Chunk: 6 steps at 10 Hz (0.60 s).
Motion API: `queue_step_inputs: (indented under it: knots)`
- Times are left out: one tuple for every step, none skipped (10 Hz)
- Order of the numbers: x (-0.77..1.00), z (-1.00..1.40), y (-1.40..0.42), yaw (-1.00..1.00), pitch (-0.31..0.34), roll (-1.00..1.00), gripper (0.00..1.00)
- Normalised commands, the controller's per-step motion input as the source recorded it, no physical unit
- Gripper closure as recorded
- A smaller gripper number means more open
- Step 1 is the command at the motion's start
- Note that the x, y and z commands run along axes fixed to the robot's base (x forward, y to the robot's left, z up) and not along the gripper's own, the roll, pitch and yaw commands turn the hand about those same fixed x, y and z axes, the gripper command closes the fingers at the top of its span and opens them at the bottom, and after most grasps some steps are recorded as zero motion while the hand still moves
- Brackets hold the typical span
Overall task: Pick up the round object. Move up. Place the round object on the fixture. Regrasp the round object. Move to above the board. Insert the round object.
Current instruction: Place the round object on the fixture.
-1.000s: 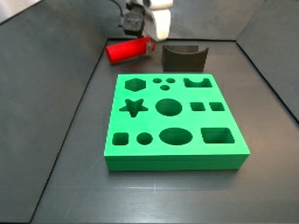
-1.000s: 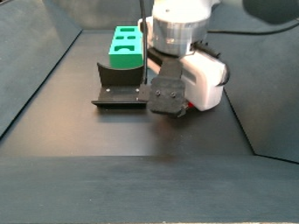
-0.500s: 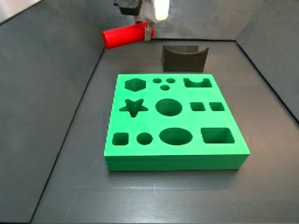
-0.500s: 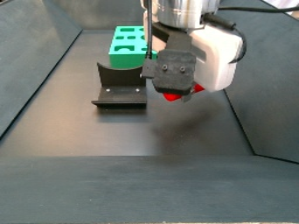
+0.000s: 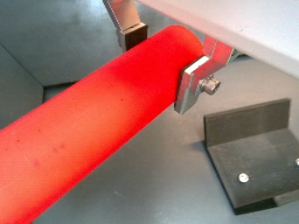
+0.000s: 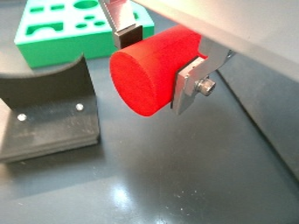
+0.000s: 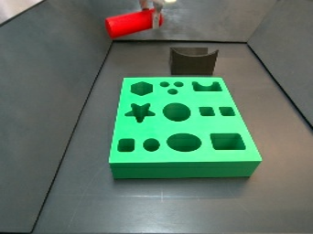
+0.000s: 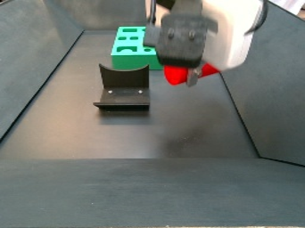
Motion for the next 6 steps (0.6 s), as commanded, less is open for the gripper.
queue_step_inputs:
  knots:
    - [-0.03, 1.0, -0.01, 0.01, 0.08, 0.09, 1.0]
    - [-0.02, 0.9, 0.0, 0.02, 0.083, 0.1, 1.0]
    - [-0.02, 0.77, 0.0, 0.02, 0.081, 0.08, 1.0]
    - [-0.02, 0.67, 0.0, 0.01, 0.082, 0.07, 1.0]
    - [0.0, 0.44, 0.0, 0.01, 0.087, 0.06, 1.0]
    - [0.0, 0.29, 0.01, 0.01, 0.096, 0.06, 1.0]
